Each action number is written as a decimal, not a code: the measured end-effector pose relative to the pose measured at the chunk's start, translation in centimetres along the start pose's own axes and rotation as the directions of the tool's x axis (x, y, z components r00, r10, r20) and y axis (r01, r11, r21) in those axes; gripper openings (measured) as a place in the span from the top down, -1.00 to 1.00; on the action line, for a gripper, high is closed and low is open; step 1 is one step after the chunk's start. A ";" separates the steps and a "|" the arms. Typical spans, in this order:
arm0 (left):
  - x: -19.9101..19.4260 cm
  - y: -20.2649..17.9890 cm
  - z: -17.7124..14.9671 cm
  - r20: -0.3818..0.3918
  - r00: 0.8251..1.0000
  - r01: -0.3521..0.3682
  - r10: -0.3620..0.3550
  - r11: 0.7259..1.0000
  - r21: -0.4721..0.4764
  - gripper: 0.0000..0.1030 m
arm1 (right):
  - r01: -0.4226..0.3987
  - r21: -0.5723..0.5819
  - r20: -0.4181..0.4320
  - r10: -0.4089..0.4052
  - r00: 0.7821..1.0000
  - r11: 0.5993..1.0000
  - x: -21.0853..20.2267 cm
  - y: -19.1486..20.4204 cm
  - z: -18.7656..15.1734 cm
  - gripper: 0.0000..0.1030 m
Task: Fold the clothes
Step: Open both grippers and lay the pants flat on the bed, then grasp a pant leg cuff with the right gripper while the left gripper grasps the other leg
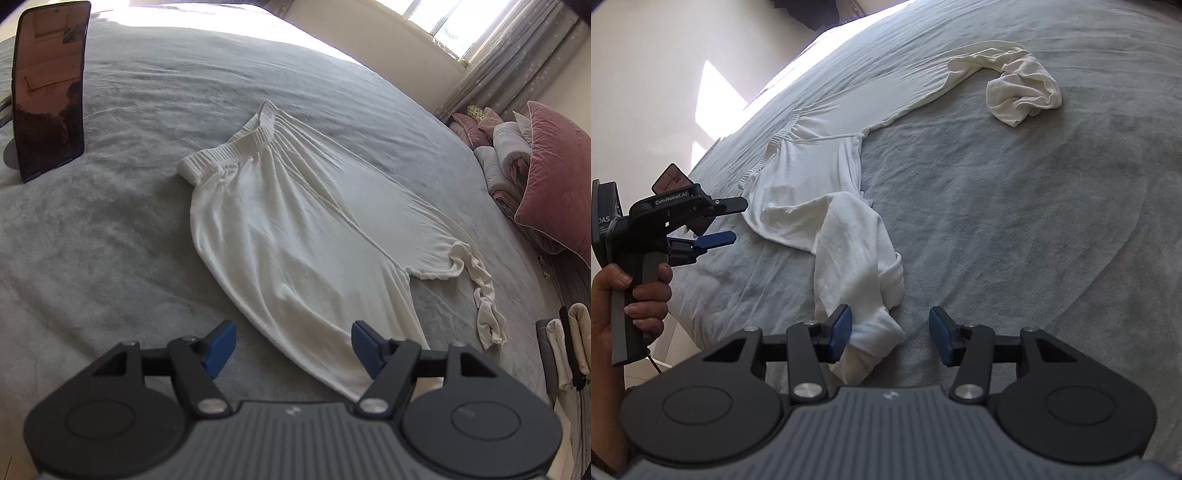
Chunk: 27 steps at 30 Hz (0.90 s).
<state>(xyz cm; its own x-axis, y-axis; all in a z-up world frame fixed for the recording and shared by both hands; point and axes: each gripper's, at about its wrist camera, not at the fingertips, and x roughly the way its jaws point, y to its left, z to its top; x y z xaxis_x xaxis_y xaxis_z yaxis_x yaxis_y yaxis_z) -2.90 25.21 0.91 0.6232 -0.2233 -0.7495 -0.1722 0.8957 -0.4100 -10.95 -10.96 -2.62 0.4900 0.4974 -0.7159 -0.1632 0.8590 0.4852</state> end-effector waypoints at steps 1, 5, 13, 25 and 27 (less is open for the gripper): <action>0.0 0.0 0.1 -0.006 1.000 0.005 -0.005 1.000 -0.004 -0.36 | -0.012 0.009 0.001 0.012 1.000 1.000 0.1 0.1 0.2 0.45; 0.1 -0.1 0.1 -0.041 0.997 0.064 -0.065 0.998 -0.017 -0.36 | -0.034 0.017 0.028 0.034 0.999 0.999 0.4 1.2 1.0 0.79; 0.5 -1.1 -0.6 -0.134 0.959 0.246 -0.249 0.969 -0.038 -0.36 | -0.130 -0.079 0.001 0.131 0.991 0.988 3.1 6.2 0.5 0.86; 1.3 -4.1 -1.7 -0.185 0.954 0.250 -0.235 0.966 0.067 -0.37 | 0.083 -0.142 0.147 -0.062 0.987 0.986 -0.9 5.4 -0.3 -0.01; 1.3 -4.3 -1.9 -0.202 0.948 0.266 -0.245 0.960 0.083 -0.39 | 0.115 -0.114 0.158 -0.096 0.983 0.987 -1.1 4.3 -0.4 0.00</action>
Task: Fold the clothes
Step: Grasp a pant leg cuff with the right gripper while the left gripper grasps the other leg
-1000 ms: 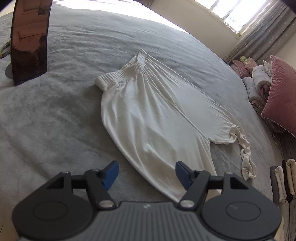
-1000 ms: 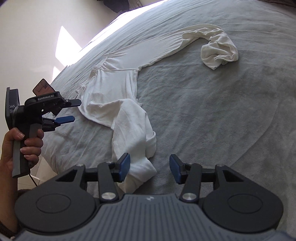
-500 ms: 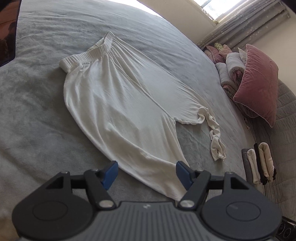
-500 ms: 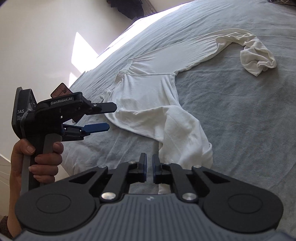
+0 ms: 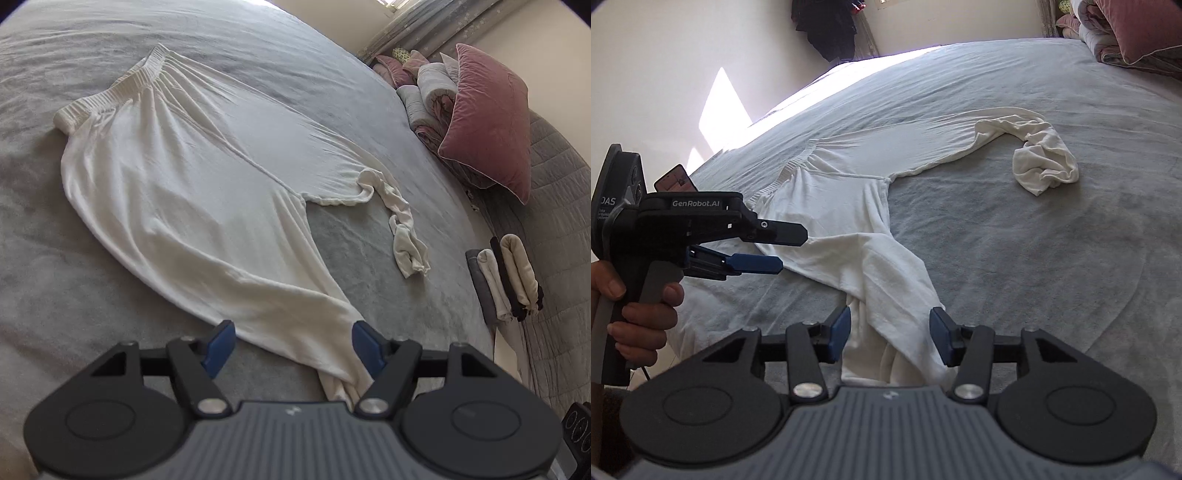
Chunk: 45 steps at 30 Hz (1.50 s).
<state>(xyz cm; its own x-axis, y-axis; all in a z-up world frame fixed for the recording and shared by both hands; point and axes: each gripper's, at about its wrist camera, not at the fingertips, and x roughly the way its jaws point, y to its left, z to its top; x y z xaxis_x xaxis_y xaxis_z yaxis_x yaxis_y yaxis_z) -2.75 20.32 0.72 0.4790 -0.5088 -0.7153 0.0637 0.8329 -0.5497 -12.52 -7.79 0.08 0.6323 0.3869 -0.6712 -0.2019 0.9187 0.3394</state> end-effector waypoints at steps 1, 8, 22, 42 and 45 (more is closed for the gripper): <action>0.1 -0.1 -0.1 -0.006 1.000 0.003 -0.003 1.000 0.006 -0.39 | 0.010 0.023 -0.001 -0.010 1.000 1.000 0.1 -0.6 -0.1 0.00; 0.7 -0.1 -0.7 -0.052 0.998 0.034 -0.034 0.999 0.005 -0.39 | -0.121 0.223 -0.026 0.130 0.991 0.967 2.7 -2.4 -0.4 0.79; 1.1 -0.7 -1.2 -0.038 0.999 0.011 -0.008 0.997 0.074 -0.02 | -0.208 0.098 -0.105 0.218 0.970 0.973 7.0 4.9 -1.1 0.82; 2.9 0.3 -1.3 -0.054 0.994 -0.096 0.098 0.994 0.045 0.66 | -0.048 0.015 -0.015 0.048 0.999 0.999 7.5 1.0 0.8 0.73; 2.9 0.3 -1.2 -0.064 0.995 -0.075 0.078 0.996 0.037 0.79 | -0.019 0.025 0.008 0.019 1.000 1.000 6.9 0.9 1.1 0.87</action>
<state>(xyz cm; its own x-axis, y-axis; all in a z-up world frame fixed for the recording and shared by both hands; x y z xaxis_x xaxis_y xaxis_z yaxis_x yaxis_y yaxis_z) -2.39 18.83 -2.10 0.4254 -0.4556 -0.7820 0.0595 0.8763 -0.4781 -7.54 -4.44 -3.52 0.6346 0.4038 -0.6590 -0.1954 0.9088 0.3687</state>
